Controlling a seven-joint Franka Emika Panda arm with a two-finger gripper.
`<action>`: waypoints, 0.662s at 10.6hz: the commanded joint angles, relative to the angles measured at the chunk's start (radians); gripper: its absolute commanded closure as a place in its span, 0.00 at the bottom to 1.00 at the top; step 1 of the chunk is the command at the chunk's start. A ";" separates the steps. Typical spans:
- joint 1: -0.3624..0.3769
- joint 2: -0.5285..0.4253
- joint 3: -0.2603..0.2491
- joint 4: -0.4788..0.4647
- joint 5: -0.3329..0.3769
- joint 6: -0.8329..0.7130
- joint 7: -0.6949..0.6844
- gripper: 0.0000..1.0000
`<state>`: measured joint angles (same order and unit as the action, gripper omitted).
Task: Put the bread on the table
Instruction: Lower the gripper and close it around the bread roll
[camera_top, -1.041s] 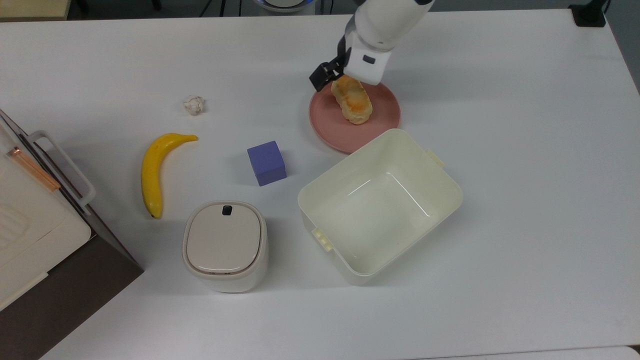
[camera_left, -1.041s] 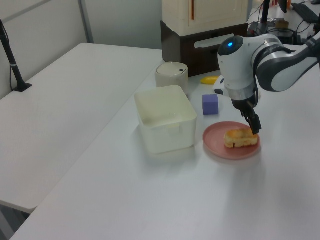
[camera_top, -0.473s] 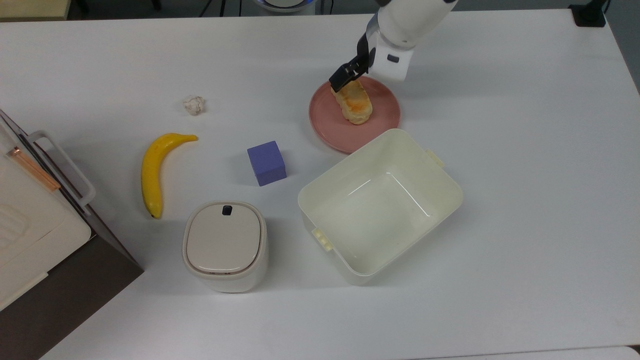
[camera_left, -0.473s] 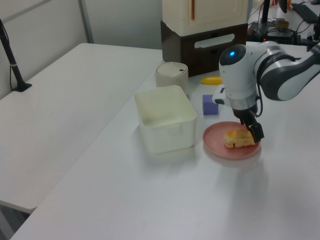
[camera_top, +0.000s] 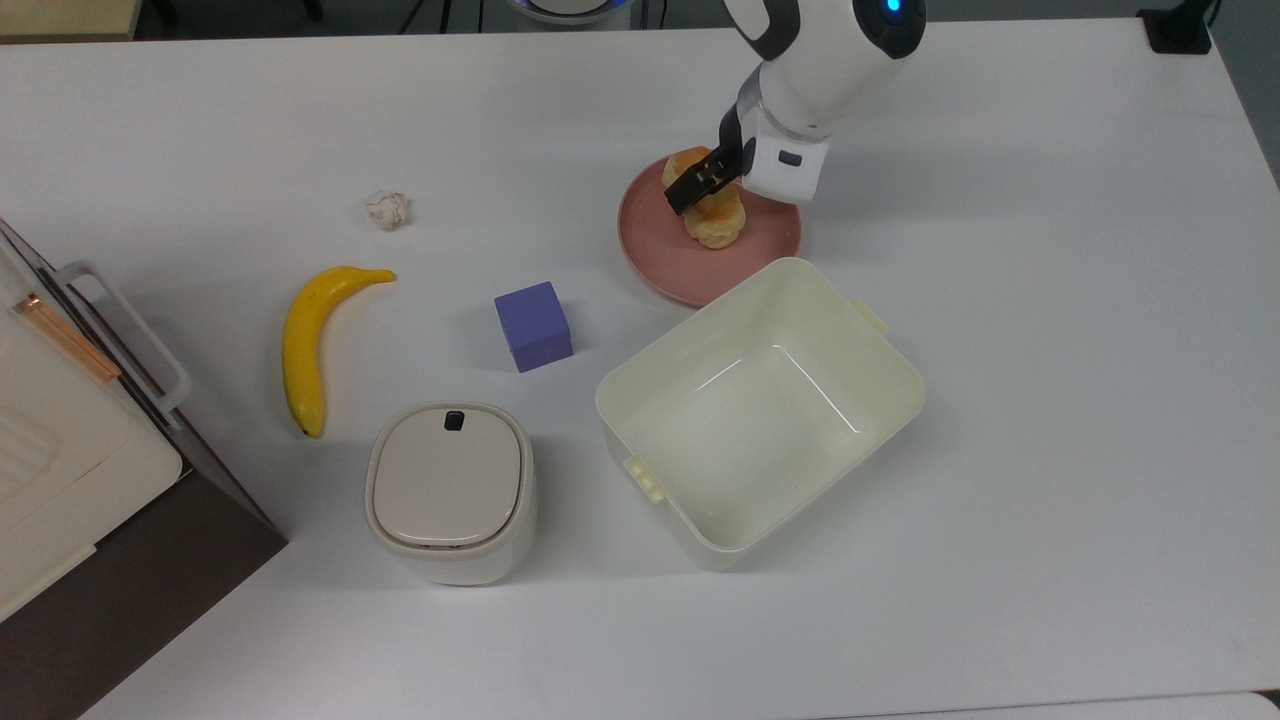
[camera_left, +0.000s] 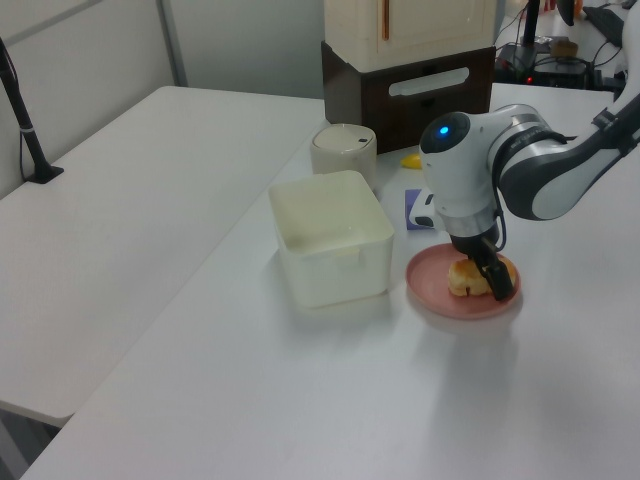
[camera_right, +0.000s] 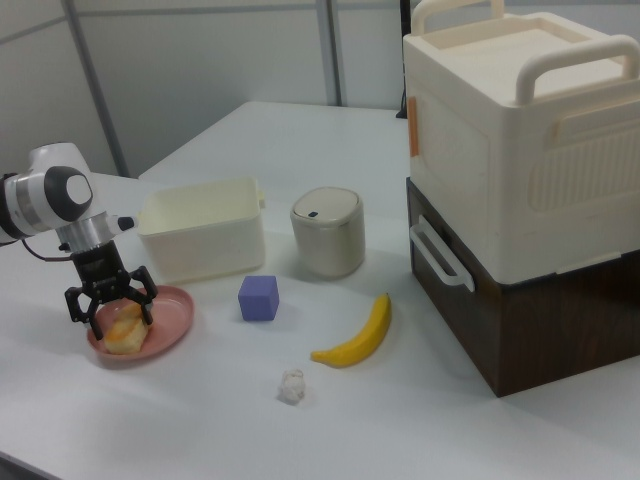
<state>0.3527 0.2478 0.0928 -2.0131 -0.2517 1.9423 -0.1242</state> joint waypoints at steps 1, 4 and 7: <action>-0.014 0.005 -0.004 0.027 -0.009 0.017 -0.041 0.51; -0.014 0.005 -0.004 0.025 -0.005 0.018 -0.025 1.00; -0.026 -0.016 -0.005 0.028 -0.001 0.017 -0.002 1.00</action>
<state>0.3391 0.2517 0.0926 -1.9824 -0.2516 1.9424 -0.1397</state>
